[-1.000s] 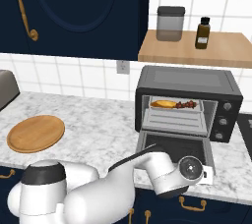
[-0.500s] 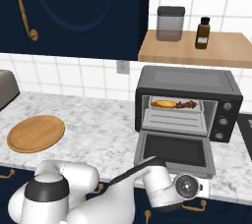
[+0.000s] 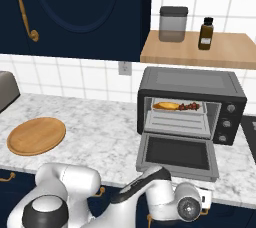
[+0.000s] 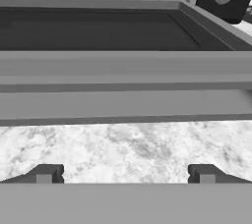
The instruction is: Pick up the kebab skewer and baguette bread, and place them inside the toaster oven. Close the toaster oven door and start by setting the timer.
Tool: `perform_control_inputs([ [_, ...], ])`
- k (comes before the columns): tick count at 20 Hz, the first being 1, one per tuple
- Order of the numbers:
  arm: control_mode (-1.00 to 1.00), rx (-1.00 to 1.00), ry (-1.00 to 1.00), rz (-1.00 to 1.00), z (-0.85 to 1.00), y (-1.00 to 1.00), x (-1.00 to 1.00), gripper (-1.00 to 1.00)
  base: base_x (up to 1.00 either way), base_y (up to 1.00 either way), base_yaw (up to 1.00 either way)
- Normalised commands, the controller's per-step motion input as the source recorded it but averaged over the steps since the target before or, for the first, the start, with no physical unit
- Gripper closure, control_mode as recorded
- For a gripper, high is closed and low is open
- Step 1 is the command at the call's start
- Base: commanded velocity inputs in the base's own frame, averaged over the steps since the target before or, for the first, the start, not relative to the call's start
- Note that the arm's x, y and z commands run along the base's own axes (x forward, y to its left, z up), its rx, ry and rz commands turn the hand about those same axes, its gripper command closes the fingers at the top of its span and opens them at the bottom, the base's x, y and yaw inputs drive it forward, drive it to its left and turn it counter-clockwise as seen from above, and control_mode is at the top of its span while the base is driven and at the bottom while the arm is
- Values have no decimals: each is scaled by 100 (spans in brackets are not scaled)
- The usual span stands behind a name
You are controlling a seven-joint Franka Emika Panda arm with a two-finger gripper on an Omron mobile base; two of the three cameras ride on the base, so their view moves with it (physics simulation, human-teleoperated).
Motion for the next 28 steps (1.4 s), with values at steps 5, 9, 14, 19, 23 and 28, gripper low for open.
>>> perform_control_inputs([
  [5, -100, 1, -14, 1, 0, 0, 11, -100, 0, 0, 0],
  [9, -100, 0, -8, 8, 0, 0, 8, -100, 0, 0, 0],
  [14, -100, 0, 0, 7, -6, 1, 11, -100, 0, 0, 0],
  [19, -100, 0, 0, 2, -3, 0, 29, -100, 0, 0, 0],
  [23, -100, 0, 0, 0, -10, 0, 32, -100, 0, 0, 0],
  [28, -100, 1, -2, 0, -7, 0, 25, -100, 0, 0, 0],
])
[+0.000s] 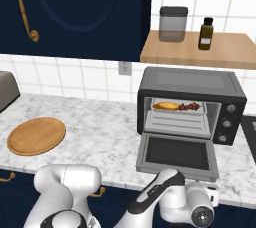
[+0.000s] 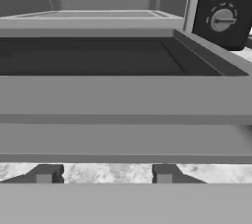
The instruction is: Pick up the kebab skewer and baguette bread, and place them inside the toaster oven. Close the toaster oven door and start by setting the timer.
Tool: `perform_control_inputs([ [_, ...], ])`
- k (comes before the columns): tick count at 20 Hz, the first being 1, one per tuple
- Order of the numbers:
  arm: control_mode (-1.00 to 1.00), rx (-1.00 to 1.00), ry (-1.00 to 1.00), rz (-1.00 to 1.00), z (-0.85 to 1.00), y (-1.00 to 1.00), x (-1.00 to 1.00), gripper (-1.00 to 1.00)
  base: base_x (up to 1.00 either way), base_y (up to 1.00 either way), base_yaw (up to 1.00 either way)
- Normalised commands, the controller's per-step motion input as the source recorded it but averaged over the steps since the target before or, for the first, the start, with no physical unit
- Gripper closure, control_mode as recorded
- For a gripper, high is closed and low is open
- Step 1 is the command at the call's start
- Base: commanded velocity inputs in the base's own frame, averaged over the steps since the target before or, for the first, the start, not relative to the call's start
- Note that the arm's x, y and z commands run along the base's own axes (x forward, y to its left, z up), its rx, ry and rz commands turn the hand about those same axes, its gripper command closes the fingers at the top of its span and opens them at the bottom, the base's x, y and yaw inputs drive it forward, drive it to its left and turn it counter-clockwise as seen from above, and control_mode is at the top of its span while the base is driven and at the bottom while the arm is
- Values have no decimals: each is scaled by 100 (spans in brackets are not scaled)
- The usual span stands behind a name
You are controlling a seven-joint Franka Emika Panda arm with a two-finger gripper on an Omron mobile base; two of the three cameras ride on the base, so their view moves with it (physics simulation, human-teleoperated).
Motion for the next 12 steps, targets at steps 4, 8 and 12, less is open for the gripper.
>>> perform_control_inputs([
  [4, -100, 0, -10, 0, 0, 6, 13, -100, 0, 0, 0],
  [8, -100, 0, -10, 0, 8, 18, 10, -100, 0, 0, 0],
  [12, -100, 0, -11, 0, 25, 15, 13, -100, 0, 0, 0],
])
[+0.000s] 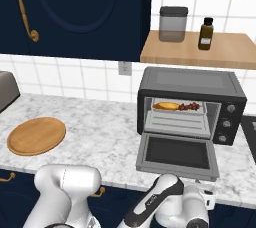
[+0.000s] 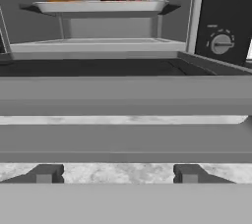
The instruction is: Pick up the kebab skewer and baguette bread, and place them inside the toaster oven. Close the toaster oven door and start by setting the timer.
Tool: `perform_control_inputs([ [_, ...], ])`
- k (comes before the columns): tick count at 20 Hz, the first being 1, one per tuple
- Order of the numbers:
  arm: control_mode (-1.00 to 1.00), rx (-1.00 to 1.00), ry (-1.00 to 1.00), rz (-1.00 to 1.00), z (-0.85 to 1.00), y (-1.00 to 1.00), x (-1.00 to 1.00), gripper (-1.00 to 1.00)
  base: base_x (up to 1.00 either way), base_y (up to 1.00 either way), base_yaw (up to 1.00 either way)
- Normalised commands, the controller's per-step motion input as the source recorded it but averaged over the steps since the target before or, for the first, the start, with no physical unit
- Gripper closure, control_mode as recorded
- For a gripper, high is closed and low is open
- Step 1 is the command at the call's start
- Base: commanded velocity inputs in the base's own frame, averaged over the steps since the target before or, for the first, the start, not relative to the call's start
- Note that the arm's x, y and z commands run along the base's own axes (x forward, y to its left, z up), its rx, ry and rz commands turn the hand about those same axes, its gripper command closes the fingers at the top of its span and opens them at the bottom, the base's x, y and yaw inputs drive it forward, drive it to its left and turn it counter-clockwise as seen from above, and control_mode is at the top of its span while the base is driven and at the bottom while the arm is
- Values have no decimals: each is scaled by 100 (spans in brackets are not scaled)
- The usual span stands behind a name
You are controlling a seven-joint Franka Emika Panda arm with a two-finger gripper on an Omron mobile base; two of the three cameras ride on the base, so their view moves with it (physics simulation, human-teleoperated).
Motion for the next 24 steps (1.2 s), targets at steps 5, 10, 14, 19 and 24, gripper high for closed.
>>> perform_control_inputs([
  [5, -100, 2, -15, 0, 42, 0, 9, -100, 0, 0, 0],
  [10, -100, 2, -17, 1, 47, 0, 14, -100, 0, 0, 0],
  [14, -100, 2, -16, 3, 37, 0, 17, -100, 0, 0, 0],
  [19, -100, 1, -13, 5, 21, 0, 18, -100, 0, 0, 0],
  [24, -100, 1, -10, 6, 12, 0, 22, -100, 0, 0, 0],
])
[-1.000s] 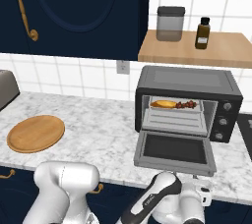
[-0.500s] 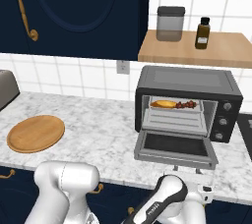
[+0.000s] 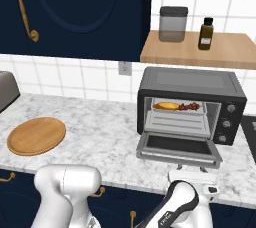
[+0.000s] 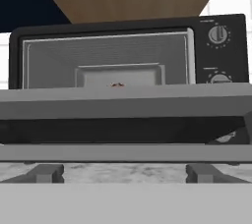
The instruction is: Pick up the kebab skewer and baguette bread, and place them inside the toaster oven. Close the toaster oven door and start by setting the timer.
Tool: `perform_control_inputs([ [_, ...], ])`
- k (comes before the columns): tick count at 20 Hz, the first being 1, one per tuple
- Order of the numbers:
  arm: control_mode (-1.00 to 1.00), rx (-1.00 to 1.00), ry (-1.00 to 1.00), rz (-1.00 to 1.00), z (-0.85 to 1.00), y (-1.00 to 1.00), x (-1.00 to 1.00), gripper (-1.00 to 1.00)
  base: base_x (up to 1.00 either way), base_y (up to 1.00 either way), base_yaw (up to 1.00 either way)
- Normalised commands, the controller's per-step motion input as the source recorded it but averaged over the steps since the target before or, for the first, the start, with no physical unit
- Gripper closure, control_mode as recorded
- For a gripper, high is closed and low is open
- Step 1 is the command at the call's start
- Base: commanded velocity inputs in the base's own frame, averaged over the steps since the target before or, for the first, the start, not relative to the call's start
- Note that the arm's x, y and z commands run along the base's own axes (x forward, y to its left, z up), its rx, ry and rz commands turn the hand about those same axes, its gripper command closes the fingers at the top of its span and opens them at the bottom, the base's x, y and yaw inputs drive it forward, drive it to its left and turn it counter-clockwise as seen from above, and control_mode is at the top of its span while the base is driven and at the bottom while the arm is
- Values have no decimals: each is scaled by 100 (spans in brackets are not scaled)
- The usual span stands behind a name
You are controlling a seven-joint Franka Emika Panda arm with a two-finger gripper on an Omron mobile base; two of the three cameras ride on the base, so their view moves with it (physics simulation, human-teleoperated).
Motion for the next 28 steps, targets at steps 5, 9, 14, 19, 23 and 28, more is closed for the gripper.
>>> perform_control_inputs([
  [5, -100, 1, -6, 4, 12, 0, 28, -100, 0, 0, 0],
  [9, -100, 0, -5, 2, 21, 0, 32, -100, 0, 0, 0],
  [14, -100, 0, -3, 2, 22, 0, 36, -100, 0, 0, 0],
  [19, -100, 0, -5, 2, 27, 1, 41, -100, 0, 0, 0],
  [23, -100, 0, -7, 2, 32, 2, 40, -100, 0, 0, 0],
  [28, -100, 0, -5, 2, 24, 5, 40, -100, 0, 0, 0],
])
